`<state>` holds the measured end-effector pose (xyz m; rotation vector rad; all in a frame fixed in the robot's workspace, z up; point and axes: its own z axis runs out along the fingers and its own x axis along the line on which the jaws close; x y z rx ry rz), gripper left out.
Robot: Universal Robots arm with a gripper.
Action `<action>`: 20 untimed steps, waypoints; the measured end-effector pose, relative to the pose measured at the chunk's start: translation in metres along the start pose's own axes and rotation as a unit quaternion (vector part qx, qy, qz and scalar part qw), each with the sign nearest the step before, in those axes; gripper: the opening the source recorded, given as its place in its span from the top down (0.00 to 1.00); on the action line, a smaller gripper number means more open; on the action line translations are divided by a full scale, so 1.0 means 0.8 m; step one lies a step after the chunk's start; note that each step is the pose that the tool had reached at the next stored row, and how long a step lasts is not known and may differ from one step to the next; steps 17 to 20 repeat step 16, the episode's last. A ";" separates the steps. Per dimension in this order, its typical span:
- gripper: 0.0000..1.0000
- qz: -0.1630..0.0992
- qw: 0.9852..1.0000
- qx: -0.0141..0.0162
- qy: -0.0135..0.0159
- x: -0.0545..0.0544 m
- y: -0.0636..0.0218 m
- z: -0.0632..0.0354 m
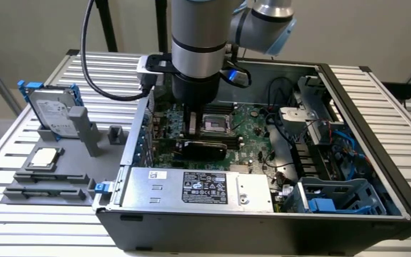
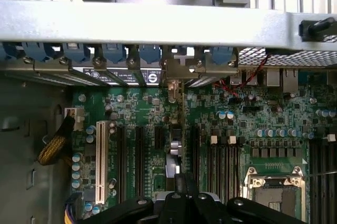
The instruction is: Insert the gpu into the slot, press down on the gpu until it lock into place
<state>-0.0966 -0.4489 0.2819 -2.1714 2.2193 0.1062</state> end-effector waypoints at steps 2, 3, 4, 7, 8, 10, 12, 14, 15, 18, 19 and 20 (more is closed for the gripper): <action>0.89 0.000 1.000 -0.001 0.000 -0.001 0.000 -0.009; 0.89 0.000 1.000 -0.001 0.000 -0.001 0.000 -0.014; 0.89 0.000 1.000 -0.001 0.000 -0.001 -0.001 -0.019; 0.89 0.000 1.000 -0.002 0.000 -0.003 -0.004 -0.044; 0.89 0.000 1.000 -0.002 0.000 -0.004 -0.004 -0.048; 0.89 0.000 1.000 -0.002 0.000 -0.004 -0.004 -0.049; 0.89 0.000 1.000 -0.002 0.000 -0.004 -0.004 -0.049; 0.89 0.000 1.000 -0.002 0.000 -0.004 -0.004 -0.049; 0.89 0.000 1.000 -0.002 0.000 -0.004 -0.004 -0.049; 0.89 0.000 1.000 -0.002 0.000 -0.004 -0.004 -0.049; 0.89 0.000 1.000 -0.002 0.000 -0.004 -0.004 -0.049; 0.89 0.000 1.000 -0.002 0.000 -0.004 -0.004 -0.049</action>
